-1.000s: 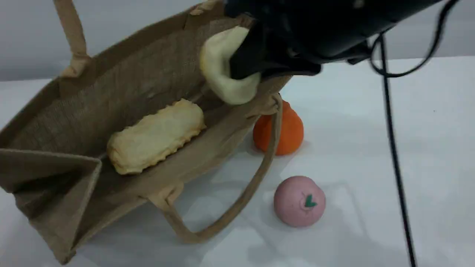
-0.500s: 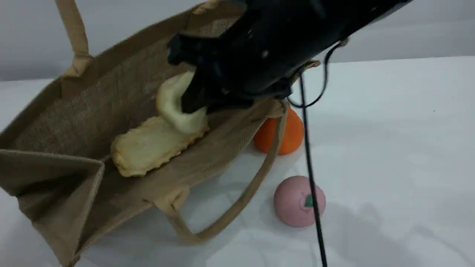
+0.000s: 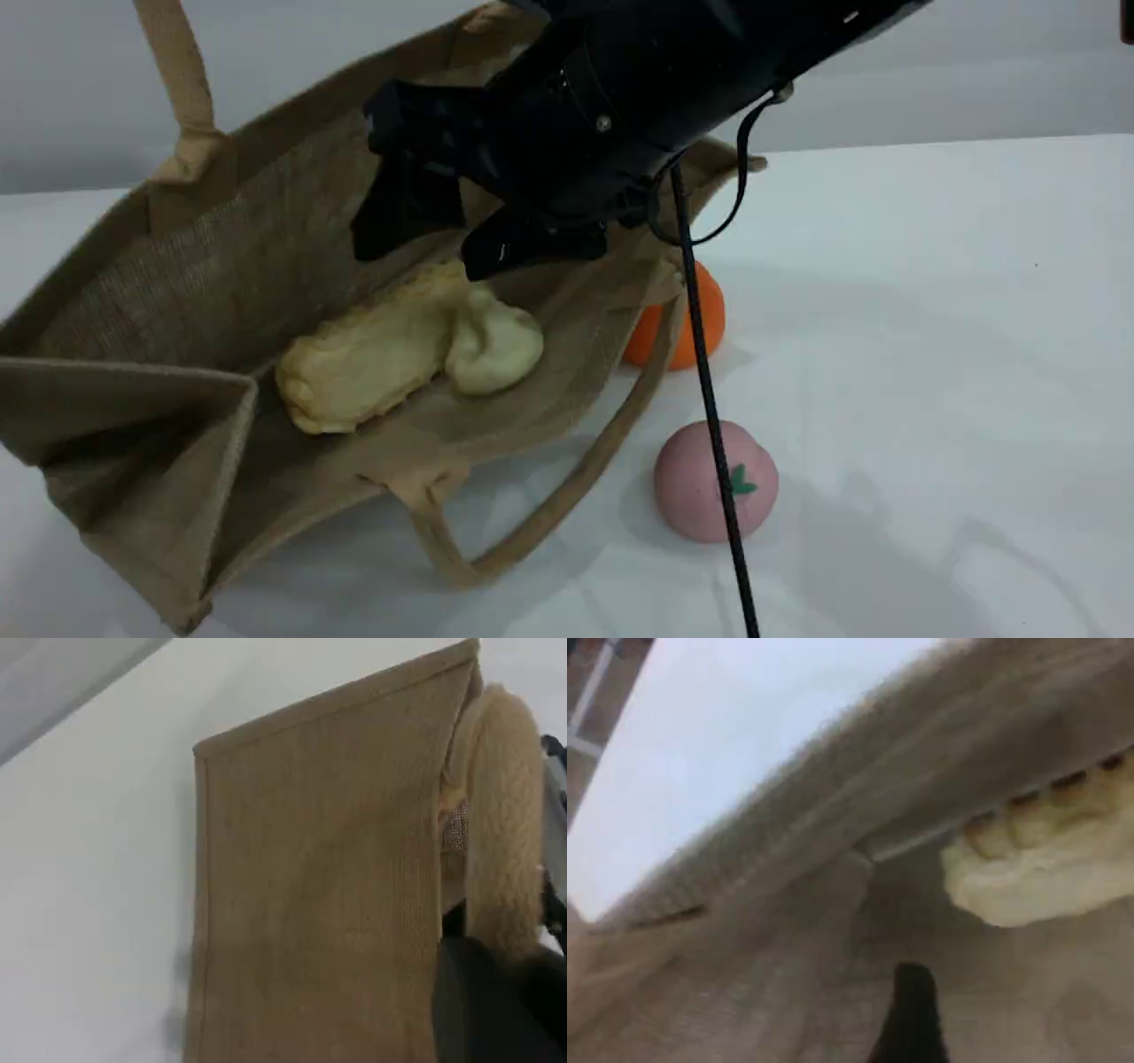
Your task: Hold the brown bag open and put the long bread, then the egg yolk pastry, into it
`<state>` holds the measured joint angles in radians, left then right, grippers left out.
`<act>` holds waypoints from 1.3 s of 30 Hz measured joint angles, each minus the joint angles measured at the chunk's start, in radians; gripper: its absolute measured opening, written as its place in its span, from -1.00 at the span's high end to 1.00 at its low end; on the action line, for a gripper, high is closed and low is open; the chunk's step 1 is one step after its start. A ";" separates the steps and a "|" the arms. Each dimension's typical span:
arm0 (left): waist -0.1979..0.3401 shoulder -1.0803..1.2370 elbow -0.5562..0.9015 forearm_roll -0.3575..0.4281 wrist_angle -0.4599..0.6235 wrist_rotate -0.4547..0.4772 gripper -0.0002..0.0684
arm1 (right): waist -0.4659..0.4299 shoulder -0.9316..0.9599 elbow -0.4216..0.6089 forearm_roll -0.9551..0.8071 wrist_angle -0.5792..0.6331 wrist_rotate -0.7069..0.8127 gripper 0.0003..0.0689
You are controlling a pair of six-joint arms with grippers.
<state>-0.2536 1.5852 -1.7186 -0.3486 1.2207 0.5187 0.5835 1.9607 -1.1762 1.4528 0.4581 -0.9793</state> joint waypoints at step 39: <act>-0.178 0.369 0.000 -0.239 -0.075 0.025 -0.01 | -0.400 -1.153 0.003 -1.118 0.770 0.850 -0.50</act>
<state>-0.4318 1.9538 -1.7186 -0.5880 1.1458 0.5436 0.1839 0.8082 -1.1732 0.3345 1.2280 -0.1291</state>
